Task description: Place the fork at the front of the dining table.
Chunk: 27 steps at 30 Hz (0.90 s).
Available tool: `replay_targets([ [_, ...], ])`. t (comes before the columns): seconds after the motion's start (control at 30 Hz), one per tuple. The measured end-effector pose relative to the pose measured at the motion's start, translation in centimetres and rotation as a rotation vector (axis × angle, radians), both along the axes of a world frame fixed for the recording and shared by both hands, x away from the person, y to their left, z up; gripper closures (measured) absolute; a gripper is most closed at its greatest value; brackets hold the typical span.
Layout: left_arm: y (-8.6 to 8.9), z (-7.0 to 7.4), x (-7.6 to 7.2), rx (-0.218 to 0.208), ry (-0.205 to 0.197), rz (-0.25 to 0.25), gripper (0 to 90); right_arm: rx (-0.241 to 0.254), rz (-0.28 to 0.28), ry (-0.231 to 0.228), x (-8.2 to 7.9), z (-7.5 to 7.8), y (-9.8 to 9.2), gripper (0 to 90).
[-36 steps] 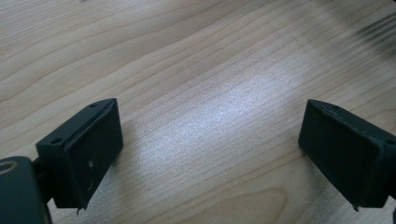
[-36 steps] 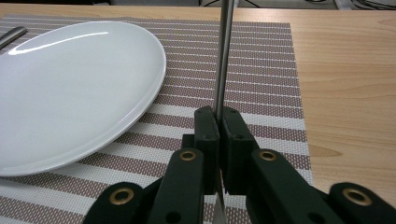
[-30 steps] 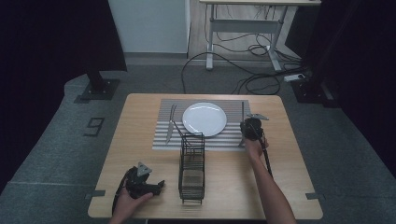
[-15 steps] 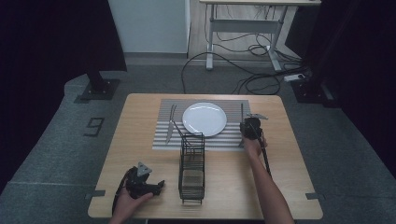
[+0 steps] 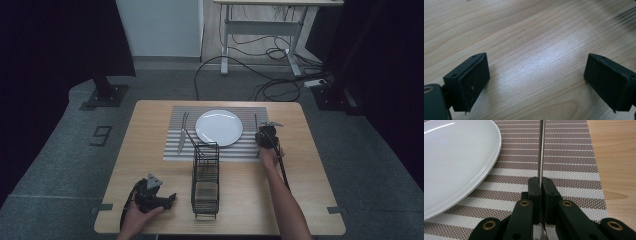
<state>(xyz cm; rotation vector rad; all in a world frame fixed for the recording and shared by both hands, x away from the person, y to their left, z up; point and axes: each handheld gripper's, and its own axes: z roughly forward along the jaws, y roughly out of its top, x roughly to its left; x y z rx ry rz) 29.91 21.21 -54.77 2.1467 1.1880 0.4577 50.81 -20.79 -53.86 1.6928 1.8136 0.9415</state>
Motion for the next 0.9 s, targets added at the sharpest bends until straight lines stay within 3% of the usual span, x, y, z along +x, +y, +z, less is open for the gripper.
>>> replay_targets([
  [0.33,0.0,0.0,-0.01,-0.001,0.001,0.0,6.2,-0.011,-0.02,0.035,0.3,-0.75,-0.11,86.1],
  [0.67,0.0,0.0,-0.01,-0.001,0.001,0.0,6.2,0.013,-0.023,0.021,0.57,-0.96,-0.48,85.0],
  [0.73,-0.01,-0.01,-0.01,-0.001,0.001,0.0,6.2,0.011,-0.019,0.019,0.58,-0.96,-0.46,81.8],
  [0.77,0.0,0.0,-0.01,-0.001,0.001,0.0,6.2,-0.004,0.0,0.011,0.59,-0.95,-0.4,73.4],
  [0.9,0.0,0.0,-0.01,-0.001,0.001,0.0,6.2,-0.035,0.013,0.011,0.44,-0.8,-0.6,70.4],
])
